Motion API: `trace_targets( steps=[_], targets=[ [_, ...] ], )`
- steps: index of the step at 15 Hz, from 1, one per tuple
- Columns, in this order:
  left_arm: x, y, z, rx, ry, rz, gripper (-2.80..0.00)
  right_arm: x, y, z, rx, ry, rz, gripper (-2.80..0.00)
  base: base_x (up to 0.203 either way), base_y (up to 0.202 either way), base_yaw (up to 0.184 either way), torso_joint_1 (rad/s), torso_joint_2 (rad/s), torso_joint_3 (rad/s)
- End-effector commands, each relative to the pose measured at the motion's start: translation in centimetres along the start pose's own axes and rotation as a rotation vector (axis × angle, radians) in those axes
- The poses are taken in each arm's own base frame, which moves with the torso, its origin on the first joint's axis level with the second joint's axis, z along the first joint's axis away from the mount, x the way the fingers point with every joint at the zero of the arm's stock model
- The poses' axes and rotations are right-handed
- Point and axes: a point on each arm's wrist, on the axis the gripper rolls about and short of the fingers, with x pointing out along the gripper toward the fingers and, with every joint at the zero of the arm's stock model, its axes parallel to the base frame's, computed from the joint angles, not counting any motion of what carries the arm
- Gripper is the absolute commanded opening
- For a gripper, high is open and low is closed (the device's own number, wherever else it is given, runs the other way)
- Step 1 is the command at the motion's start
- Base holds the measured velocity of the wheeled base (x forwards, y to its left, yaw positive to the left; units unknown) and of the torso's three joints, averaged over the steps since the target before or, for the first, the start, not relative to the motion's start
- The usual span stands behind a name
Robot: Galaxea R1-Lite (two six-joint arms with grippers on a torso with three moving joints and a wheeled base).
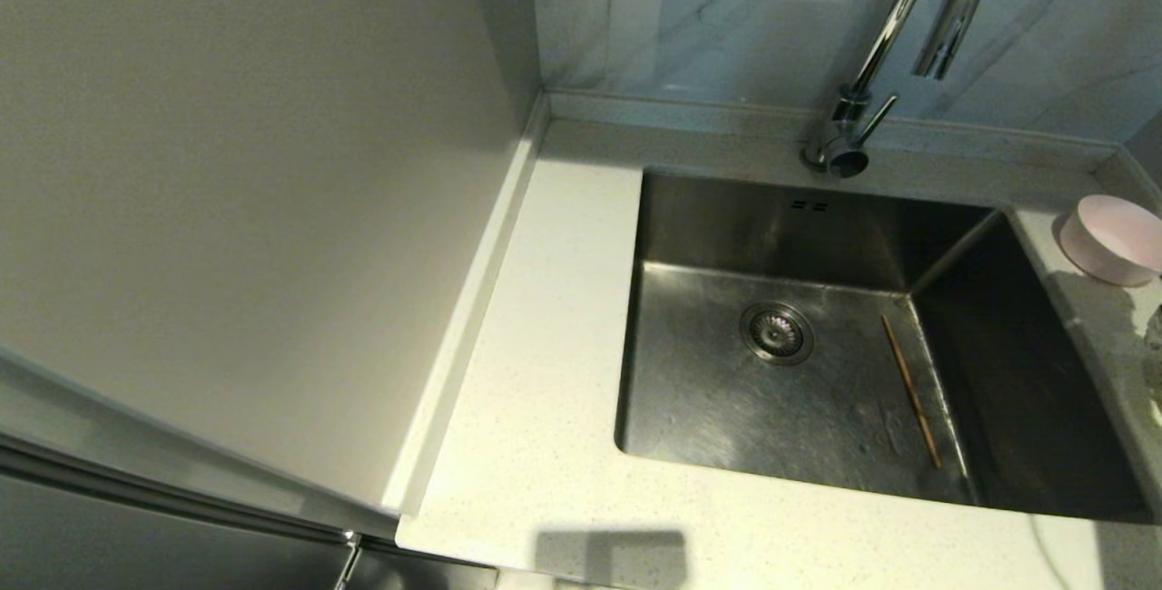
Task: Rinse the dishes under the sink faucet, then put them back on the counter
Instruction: Put a bowl into the sink
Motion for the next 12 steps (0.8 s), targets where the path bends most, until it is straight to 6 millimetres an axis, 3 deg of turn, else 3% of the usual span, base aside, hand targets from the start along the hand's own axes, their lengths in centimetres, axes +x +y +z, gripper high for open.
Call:
trace_targets(
  steps=[1,5,11,12],
  targets=[
    [0.0,0.0,0.0,0.0,-0.004,0.001,-2.8,0.2,0.1,-1.2,-0.009,0.05,0.002,0.0,0.0,0.0,0.0,0.0,0.0,0.0],
    [0.0,0.0,0.0,0.0,-0.004,0.001,-2.8,1.5,0.7,-2.9,-0.031,0.131,0.017,0.0,0.0,0.0,0.0,0.0,0.0,0.0],
    [0.0,0.0,0.0,0.0,-0.004,0.001,-2.8,3.8,0.7,-2.4,-0.024,0.166,0.028,-0.09,0.0,0.0,0.0,0.0,0.0,0.0],
    [0.0,0.0,0.0,0.0,-0.004,0.001,-2.8,4.0,0.6,-2.4,-0.021,0.171,0.025,-2.8,0.0,0.0,0.0,0.0,0.0,0.0]
  ],
)
